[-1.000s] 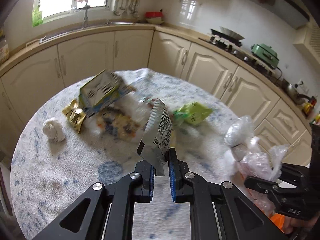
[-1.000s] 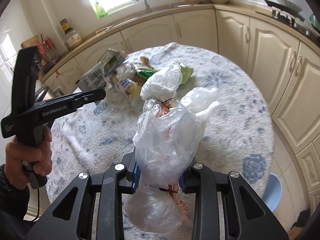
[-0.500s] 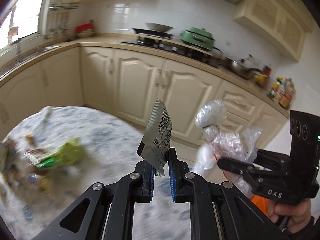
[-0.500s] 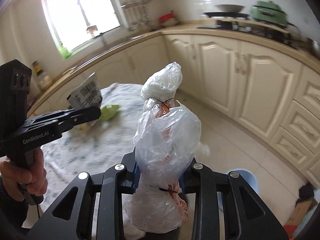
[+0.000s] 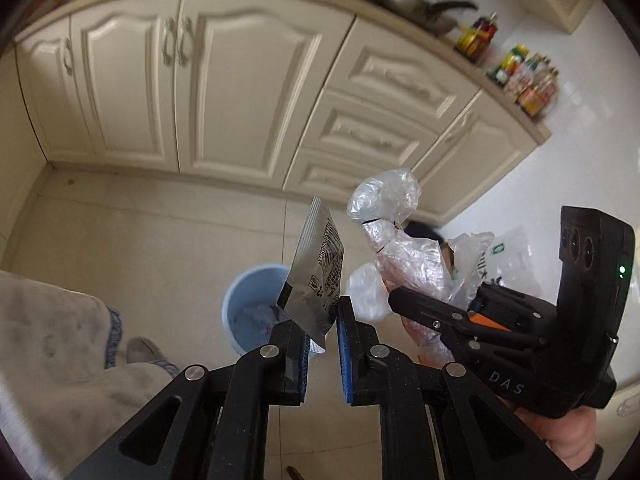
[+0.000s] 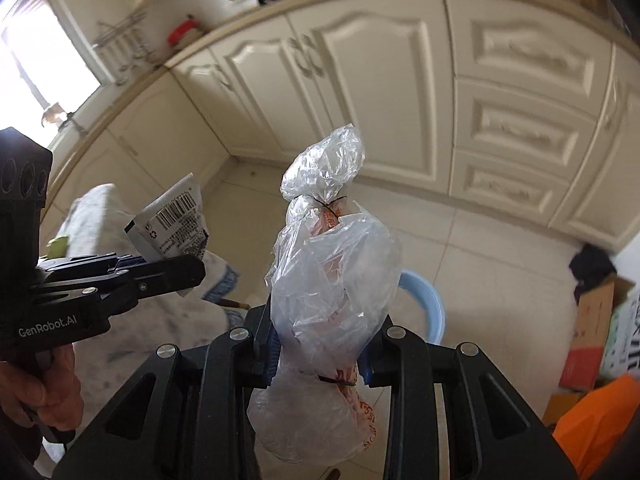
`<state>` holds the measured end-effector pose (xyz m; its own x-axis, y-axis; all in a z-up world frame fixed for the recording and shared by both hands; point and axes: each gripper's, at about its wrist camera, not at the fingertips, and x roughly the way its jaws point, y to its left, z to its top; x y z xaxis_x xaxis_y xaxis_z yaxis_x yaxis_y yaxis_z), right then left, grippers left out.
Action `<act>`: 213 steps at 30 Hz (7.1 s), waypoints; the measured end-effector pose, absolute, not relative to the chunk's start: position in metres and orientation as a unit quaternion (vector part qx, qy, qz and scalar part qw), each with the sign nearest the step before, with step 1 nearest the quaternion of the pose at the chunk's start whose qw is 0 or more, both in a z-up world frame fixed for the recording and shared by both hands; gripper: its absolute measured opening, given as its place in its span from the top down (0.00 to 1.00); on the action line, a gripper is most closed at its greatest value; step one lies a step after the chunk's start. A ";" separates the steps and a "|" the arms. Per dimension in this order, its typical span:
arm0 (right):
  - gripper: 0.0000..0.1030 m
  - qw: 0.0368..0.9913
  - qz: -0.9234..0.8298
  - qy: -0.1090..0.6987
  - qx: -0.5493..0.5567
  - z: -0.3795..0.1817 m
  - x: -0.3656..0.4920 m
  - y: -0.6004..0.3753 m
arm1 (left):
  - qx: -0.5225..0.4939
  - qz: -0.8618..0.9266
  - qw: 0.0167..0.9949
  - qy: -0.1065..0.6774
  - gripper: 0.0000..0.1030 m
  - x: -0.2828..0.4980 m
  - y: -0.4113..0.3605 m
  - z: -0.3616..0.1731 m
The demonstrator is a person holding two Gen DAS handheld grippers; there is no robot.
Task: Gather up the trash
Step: 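Carry both items to the blue bin and open both tools to drop them, then return both tools to the table above the remaining trash, then grasp the green chip bag with the right tool while the left tool grasps the nut bar package, then carry the green chip bag and nut bar package over the blue bin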
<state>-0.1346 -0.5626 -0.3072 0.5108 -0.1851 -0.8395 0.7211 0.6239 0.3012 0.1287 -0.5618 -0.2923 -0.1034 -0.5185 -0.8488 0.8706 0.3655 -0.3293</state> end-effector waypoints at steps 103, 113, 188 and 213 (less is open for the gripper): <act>0.14 0.866 -0.083 0.469 0.150 -0.256 0.254 -0.296 | -0.052 -0.177 0.891 0.414 0.01 0.145 0.015 -0.116; 0.61 0.862 -0.076 0.484 0.129 -0.281 0.264 -0.288 | -0.045 -0.175 0.883 0.434 0.01 0.183 -0.005 -0.140; 0.63 0.904 -0.169 0.327 0.217 -0.154 0.029 -0.403 | 0.017 -0.421 0.847 0.324 0.70 0.140 -0.199 -0.084; 0.63 0.775 -0.351 0.372 0.371 -0.312 -0.152 -0.599 | 0.152 -0.526 0.659 0.516 0.70 0.129 -0.555 -0.272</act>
<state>-0.1516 -0.5994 -0.3120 0.4768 -0.2690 -0.8369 0.8204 0.4782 0.3136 0.1288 -0.5554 -0.2723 -0.0860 -0.5366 -0.8395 0.8503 0.3995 -0.3425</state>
